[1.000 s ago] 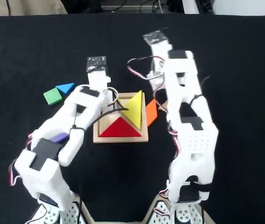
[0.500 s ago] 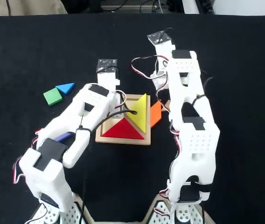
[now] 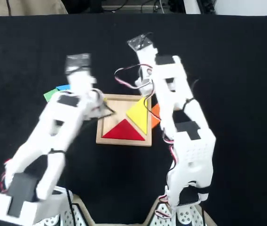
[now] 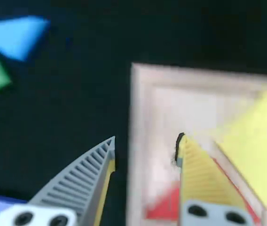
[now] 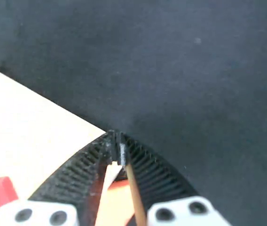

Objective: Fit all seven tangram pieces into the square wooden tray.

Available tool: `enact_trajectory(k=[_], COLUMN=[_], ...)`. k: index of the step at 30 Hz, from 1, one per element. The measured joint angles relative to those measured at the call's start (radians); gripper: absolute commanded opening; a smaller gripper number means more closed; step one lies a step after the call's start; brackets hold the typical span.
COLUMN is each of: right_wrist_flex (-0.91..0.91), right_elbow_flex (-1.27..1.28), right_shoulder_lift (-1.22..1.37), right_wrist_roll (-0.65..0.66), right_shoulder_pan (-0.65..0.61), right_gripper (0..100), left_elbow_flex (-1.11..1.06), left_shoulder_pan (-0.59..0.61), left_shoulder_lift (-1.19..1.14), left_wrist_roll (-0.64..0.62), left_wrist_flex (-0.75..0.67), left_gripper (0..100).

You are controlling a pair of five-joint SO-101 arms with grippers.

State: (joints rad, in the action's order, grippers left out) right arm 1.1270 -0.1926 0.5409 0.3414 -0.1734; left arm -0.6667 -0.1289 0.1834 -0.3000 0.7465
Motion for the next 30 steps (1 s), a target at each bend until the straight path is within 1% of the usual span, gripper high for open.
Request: enact_trajectory(k=[4,6,9,13,16,21,25,30], right_wrist_flex=[-0.020,-0.021,-0.021,0.005,0.012,-0.005,-0.058,-0.106], right_elbow_flex=[0.000,0.005,0.018,0.086,0.127,0.256,0.376,0.465], right_shoulder_lift=[0.000,0.000,0.000,-0.012,-0.057,-0.207,-0.331,-0.351], right_wrist_roll=[0.000,0.000,0.000,-0.003,-0.002,-0.034,-0.037,-0.038], right_shoulder_pan=[0.002,0.002,-0.002,-0.002,-0.025,-0.063,-0.043,0.008], right_gripper=[1.1,1.1,1.1,1.1,1.1,1.1,1.1,1.1], left_elbow_flex=[-0.140,-0.189,-0.212,-0.215,-0.215,-0.215,-0.215,-0.215], left_shoulder_pan=[0.160,0.199,0.209,0.207,0.207,0.207,0.207,0.207], left_shoulder_lift=[0.017,0.017,0.017,0.020,0.020,0.020,0.020,0.020], left_wrist_roll=[-0.002,0.000,0.000,0.000,0.000,0.000,0.000,0.000], left_wrist_flex=[-0.169,-0.230,-0.287,-0.304,-0.304,-0.304,-0.304,-0.304], left_gripper=[22,22,22,22,22,22,22,22])
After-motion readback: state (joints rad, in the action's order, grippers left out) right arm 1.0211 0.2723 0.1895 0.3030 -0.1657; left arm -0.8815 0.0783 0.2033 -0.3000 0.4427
